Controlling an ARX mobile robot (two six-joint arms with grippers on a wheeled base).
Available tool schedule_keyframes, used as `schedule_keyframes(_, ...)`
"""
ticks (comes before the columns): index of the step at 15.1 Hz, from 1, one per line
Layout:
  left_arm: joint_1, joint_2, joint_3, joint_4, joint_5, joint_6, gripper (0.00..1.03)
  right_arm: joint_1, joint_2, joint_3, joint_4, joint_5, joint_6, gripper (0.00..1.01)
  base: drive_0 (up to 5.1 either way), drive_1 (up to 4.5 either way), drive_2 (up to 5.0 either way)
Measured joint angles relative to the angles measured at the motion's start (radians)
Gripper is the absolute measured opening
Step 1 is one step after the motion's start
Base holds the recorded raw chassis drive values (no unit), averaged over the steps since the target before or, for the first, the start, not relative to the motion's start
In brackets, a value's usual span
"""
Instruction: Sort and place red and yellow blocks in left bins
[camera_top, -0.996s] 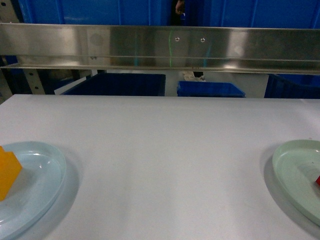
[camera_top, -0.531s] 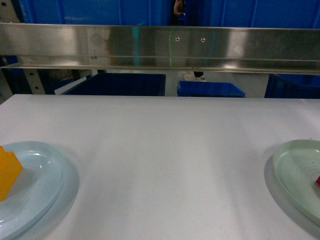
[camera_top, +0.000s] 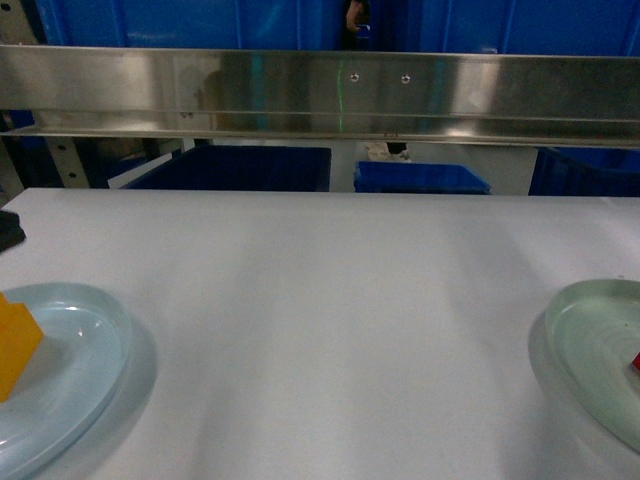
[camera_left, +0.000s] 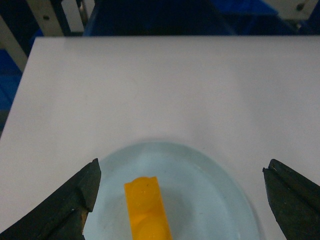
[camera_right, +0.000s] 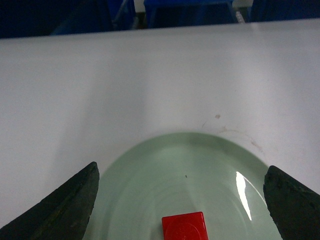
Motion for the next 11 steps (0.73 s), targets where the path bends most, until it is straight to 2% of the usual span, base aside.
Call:
schedule_keyframes(2,-0.035,0.106,-0.078,0.113,-0.053,0.025,0.98,0.004,0.107,-0.031,0.117,0.035,-0.014,0.98,0.0,0.0,0.0)
schedule_keyframes(4,-0.039,0.12,-0.102,0.225,-0.074,0.043,0.98,0.004,0.122,-0.055,0.201,0.042,-0.018,0.98,0.0,0.0,0.0)
schedule_keyframes(11,-0.039,0.116,-0.101,0.222,-0.076,0.046,0.98,0.004,0.122,-0.055,0.196,0.043,-0.019,0.98,0.0,0.0,0.0)
